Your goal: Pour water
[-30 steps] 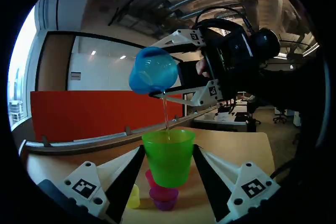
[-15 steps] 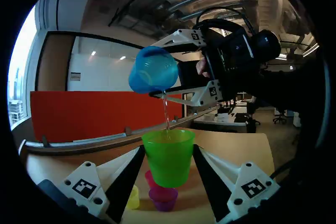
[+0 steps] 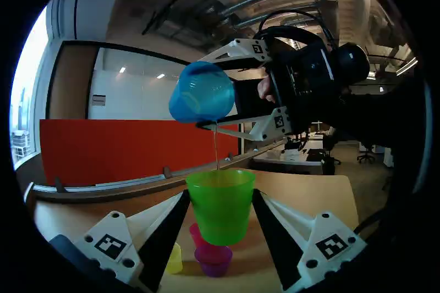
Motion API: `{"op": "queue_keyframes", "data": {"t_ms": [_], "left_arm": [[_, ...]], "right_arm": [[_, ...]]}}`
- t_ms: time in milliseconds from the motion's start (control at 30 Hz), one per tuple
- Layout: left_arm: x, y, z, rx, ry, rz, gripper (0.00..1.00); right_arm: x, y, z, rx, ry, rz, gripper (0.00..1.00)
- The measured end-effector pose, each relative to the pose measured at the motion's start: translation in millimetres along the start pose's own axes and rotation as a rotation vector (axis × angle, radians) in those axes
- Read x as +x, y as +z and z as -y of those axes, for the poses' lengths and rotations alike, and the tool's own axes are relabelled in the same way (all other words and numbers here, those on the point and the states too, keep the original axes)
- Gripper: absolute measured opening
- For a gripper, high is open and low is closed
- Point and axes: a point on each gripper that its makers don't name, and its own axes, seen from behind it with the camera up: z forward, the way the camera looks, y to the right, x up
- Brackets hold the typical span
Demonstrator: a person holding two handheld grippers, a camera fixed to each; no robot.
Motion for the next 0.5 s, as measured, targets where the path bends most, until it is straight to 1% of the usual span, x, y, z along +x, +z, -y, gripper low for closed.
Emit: {"op": "queue_keyframes", "data": {"t_ms": [500], "left_arm": [[-0.3, -0.8, -2.0, -0.001, 0.007, 0.005, 0.82]], "right_arm": [[1.1, -0.4, -3.2, -0.010, -0.041, 0.001, 0.88]]}}
